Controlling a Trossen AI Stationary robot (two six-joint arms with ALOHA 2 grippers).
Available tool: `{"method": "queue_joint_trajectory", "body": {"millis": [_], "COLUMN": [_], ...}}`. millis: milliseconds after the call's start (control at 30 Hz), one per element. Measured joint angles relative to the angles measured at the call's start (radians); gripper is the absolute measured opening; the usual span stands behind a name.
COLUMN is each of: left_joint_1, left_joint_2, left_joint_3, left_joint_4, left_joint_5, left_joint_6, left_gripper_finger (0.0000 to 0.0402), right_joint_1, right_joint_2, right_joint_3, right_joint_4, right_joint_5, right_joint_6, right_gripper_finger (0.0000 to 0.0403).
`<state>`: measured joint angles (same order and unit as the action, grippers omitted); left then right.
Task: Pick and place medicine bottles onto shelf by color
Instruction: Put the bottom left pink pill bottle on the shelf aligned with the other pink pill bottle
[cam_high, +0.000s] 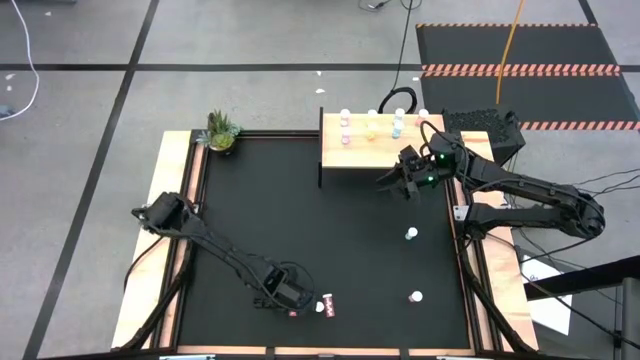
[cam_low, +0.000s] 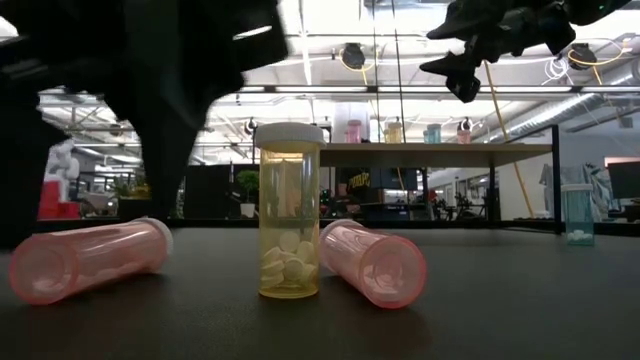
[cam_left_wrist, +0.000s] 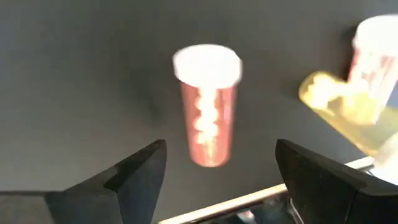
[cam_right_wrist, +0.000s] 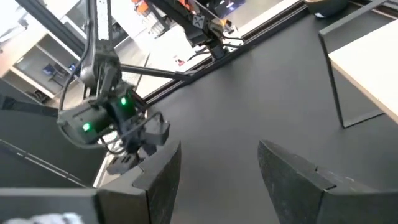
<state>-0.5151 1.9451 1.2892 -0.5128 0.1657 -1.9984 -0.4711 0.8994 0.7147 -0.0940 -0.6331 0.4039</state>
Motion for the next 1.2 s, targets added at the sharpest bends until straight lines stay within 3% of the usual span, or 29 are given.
{"method": "queue_joint_trajectory", "body": {"millis": [300,633,767,1067,1200], "left_joint_1": [-0.016,-0.003,0.005,0.009,0.012], "left_joint_2": [0.066,0.062,0.062,0.052,0.005], "left_joint_3": [0.012,0.009,0.009,0.007,0.001], "left_joint_4": [0.026,-0.033,-0.045,-0.064,-0.12], "left_joint_5": [0.051,0.033,0.027,0.015,-0.126], "left_joint_6": [-0.016,0.04,0.082,0.133,0.187], "left_gripper_finger": [0.0292,0.014,0.0106,0.0118,0.0114], "right_joint_1": [-0.029,-0.06,-0.06,-0.06,-0.06], "right_joint_2": [0.0,0.001,0.001,0.001,0.001], "right_joint_3": [0.0,0.0,0.0,0.0,0.0], "right_joint_4": [-0.027,-0.024,-0.023,0.02,0.02], "right_joint_5": [-0.011,-0.011,-0.01,0.0,0.0], "right_joint_6": [-0.018,-0.031,-0.025,-0.024,-0.024], "right_gripper_finger": [0.0208,0.0208,0.0208,0.0208,0.0208]}}
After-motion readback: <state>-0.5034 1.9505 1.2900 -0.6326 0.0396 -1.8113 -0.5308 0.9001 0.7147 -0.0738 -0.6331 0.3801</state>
